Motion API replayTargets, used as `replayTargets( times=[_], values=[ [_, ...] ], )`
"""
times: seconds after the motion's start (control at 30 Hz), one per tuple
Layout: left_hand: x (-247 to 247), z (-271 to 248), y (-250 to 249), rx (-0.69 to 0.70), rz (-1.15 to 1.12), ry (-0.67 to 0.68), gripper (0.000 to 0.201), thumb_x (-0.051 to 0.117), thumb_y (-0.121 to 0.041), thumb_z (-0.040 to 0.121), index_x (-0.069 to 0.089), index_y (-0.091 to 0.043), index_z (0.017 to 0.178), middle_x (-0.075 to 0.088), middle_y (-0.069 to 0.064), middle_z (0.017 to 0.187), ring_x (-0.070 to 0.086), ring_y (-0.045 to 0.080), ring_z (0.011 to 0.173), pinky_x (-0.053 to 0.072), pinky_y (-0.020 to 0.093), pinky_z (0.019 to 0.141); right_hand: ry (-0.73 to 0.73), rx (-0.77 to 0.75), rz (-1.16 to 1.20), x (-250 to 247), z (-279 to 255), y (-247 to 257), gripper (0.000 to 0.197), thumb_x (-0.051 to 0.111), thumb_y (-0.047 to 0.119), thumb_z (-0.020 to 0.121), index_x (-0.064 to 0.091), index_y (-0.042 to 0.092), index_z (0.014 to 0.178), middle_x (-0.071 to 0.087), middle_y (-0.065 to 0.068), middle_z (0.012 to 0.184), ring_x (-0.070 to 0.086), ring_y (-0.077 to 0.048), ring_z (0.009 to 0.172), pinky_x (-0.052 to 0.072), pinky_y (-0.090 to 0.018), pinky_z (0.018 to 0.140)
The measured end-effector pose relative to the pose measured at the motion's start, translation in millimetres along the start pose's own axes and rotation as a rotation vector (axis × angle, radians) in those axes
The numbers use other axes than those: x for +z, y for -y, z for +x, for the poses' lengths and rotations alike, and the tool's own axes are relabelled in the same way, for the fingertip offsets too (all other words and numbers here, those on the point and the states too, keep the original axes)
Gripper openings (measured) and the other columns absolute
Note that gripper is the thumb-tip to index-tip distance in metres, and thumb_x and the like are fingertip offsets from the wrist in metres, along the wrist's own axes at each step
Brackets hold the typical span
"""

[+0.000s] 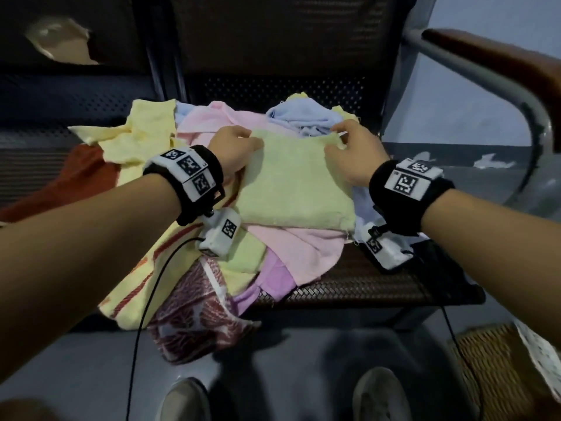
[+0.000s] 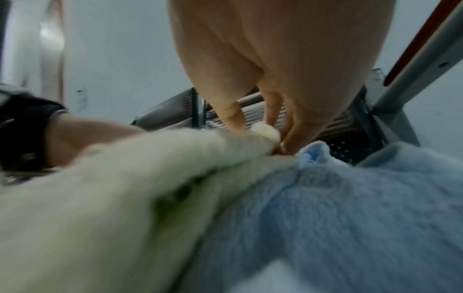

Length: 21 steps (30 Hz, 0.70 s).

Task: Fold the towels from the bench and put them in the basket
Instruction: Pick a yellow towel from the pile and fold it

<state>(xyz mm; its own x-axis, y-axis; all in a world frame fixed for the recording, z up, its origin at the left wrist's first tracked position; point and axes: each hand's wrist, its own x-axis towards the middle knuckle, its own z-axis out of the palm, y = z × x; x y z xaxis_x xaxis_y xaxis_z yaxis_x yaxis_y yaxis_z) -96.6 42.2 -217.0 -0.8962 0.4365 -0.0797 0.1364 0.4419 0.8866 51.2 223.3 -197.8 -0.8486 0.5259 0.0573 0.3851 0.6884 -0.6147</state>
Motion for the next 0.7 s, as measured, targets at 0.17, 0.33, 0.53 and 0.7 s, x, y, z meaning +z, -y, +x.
replayTargets(
  times=[0.17,0.33,0.53,0.7],
  values=[
    [-24.2,-40.0,-2.2,0.329,0.130,-0.143,0.020,0.073,-0.025,0.080,0.060,-0.020,0.093,0.068,-0.007,0.090,0.066,0.009,0.080,0.054,0.024,0.072,0.002,-0.545,-0.187,1.5,-53.9,-13.8,0.045,0.058,0.038,0.091,0.057,0.017,0.131,0.052,-0.006,0.131,0.048,-0.024,0.123,0.042,-0.042,0.103],
    [-29.3,-81.3,18.9,0.405,0.483,0.407,0.061,0.082,-0.023,0.079,0.056,-0.026,0.134,0.057,-0.004,0.140,0.056,0.014,0.125,0.042,0.035,0.110,0.283,-0.547,-0.474,1.9,-70.6,-29.9,0.080,0.062,0.053,0.089,0.034,0.015,0.153,0.037,-0.009,0.156,0.035,-0.024,0.142,0.036,-0.044,0.113],
    [-19.5,-83.3,22.0,0.473,0.673,0.274,0.058,0.069,-0.021,0.087,0.052,-0.018,0.142,0.057,0.004,0.143,0.052,0.024,0.130,0.039,0.029,0.105,0.332,-0.433,-0.528,2.2,-64.1,-24.8,0.079,0.064,0.032,0.088,0.028,0.017,0.156,0.030,-0.004,0.162,0.030,-0.020,0.148,0.030,-0.037,0.118],
    [-29.5,-81.2,12.7,0.489,0.476,0.140,0.020,0.056,-0.038,0.087,0.067,-0.021,0.088,0.069,-0.001,0.084,0.061,0.018,0.081,0.047,0.036,0.072,0.127,-0.393,-0.301,-16.2,-62.6,-14.4,0.020,0.051,0.028,0.089,0.062,0.011,0.085,0.061,-0.003,0.070,0.060,-0.029,0.075,0.049,-0.041,0.070]
  ],
)
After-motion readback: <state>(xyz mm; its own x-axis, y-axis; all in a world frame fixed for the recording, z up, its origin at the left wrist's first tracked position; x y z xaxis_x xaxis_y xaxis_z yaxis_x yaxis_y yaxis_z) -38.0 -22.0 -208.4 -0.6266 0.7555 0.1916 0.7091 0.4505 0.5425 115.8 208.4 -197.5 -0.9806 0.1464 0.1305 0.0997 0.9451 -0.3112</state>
